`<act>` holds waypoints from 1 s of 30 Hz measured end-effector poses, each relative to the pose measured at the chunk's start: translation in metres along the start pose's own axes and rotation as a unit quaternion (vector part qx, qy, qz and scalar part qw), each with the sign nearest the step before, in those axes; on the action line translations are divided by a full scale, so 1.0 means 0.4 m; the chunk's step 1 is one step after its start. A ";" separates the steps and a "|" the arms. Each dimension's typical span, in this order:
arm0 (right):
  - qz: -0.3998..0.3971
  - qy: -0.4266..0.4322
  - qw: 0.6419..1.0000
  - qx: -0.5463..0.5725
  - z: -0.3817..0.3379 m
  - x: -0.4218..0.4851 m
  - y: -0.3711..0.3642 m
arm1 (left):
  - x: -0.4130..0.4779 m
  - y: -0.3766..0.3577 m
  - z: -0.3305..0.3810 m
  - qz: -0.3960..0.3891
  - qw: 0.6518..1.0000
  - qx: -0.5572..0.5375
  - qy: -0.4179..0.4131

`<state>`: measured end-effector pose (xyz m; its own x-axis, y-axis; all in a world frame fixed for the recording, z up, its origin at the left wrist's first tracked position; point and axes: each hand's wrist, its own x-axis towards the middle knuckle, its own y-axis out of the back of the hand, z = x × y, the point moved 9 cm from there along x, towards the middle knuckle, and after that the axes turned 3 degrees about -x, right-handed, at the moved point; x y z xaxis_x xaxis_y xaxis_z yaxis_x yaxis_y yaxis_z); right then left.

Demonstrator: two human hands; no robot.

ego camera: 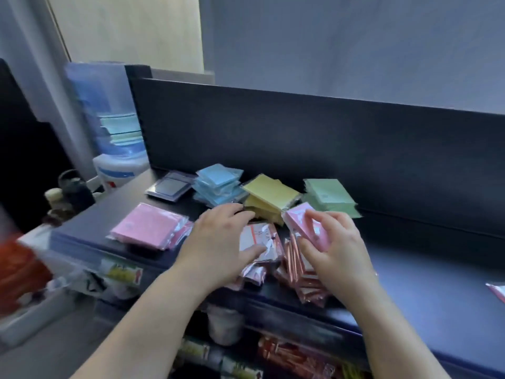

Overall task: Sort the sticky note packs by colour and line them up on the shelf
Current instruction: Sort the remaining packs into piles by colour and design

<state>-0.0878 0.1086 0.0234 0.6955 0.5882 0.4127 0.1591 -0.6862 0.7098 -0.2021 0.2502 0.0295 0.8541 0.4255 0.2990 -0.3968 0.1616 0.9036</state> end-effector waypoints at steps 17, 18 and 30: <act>-0.151 0.188 0.970 -0.028 -0.460 0.113 -0.419 | -0.160 0.185 -0.522 0.053 0.979 0.012 0.198; -0.154 0.184 0.970 -0.034 -0.473 0.118 -0.438 | -0.156 0.188 -0.545 0.050 0.980 0.007 0.193; -0.171 0.082 0.974 -0.127 -0.503 0.113 -0.552 | -0.075 0.177 -0.697 0.020 0.995 -0.051 0.081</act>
<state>-0.2325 0.3730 0.0004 0.5071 0.8387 0.1984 0.1690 -0.3225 0.9314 -0.3494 0.4973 -0.0011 0.7753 0.5695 0.2731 -0.4679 0.2275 0.8540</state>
